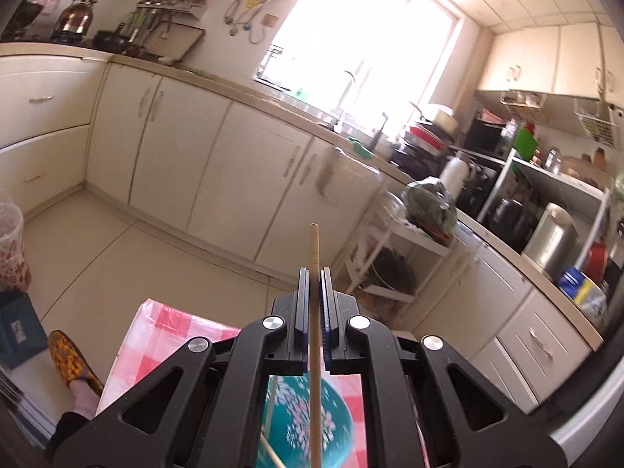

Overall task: Organize utensils
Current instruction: 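Lift the stick with the left gripper and drop it into the basket, then close the right gripper on the last wooden stick on the table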

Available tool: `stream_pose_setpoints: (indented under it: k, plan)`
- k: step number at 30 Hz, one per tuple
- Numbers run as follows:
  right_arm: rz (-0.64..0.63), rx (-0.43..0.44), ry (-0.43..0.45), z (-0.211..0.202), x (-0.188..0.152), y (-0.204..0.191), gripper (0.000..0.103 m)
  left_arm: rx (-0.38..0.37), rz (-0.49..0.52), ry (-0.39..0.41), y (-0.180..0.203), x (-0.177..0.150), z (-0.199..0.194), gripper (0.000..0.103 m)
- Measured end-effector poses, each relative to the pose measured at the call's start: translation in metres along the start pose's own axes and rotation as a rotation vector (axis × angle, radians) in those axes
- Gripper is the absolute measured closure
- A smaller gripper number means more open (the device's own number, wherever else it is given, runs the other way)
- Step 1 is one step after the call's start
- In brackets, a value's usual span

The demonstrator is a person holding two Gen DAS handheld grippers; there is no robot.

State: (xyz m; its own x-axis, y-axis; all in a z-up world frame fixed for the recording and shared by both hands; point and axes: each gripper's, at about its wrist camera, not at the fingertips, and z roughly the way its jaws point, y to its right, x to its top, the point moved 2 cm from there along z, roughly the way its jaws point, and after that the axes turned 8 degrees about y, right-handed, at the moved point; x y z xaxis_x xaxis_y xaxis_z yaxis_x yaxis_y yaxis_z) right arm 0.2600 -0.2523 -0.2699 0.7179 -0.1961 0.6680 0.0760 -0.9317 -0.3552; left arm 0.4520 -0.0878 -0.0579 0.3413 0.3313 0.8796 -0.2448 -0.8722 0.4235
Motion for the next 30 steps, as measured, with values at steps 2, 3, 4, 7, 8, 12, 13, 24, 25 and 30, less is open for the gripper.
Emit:
stream_pose_setpoints:
  k: [2,3,4,7,8,12,13,24,25,30]
  plan:
    - [-0.004,0.002,-0.001,0.000,0.000,-0.001,0.078,0.024,-0.008,0.013,-0.004,-0.002,0.015,0.098]
    - [-0.004,0.003,-0.001,0.001,0.001,-0.001,0.077,0.031,-0.013,0.013,-0.006,-0.004,0.021,0.098]
    - [-0.003,0.004,-0.001,0.001,0.001,-0.001,0.077,0.035,-0.015,0.014,-0.009,-0.007,0.025,0.098]
    - [-0.001,0.009,-0.003,0.002,0.001,-0.001,0.076,0.054,0.006,0.013,-0.010,-0.018,0.035,0.098]
    - [-0.002,0.010,-0.003,0.002,0.001,-0.002,0.075,0.056,0.015,0.004,-0.011,-0.022,0.038,0.098]
    - [-0.006,0.015,-0.003,0.002,0.001,-0.002,0.073,0.065,0.069,-0.051,-0.008,-0.040,0.044,0.098]
    - [-0.006,0.015,-0.004,0.003,0.001,-0.002,0.073,0.069,0.094,-0.071,-0.006,-0.045,0.046,0.098]
    - [0.004,0.016,0.001,0.001,0.000,0.000,0.073,0.227,0.217,-0.063,-0.029,-0.062,-0.032,0.029]
    - [0.004,0.013,0.001,0.001,0.000,0.000,0.073,0.266,0.206,-0.034,-0.040,-0.063,-0.050,0.025]
    - [-0.013,-0.019,0.002,0.001,0.000,-0.004,0.073,0.419,0.162,-0.082,-0.102,-0.105,-0.091,0.013]
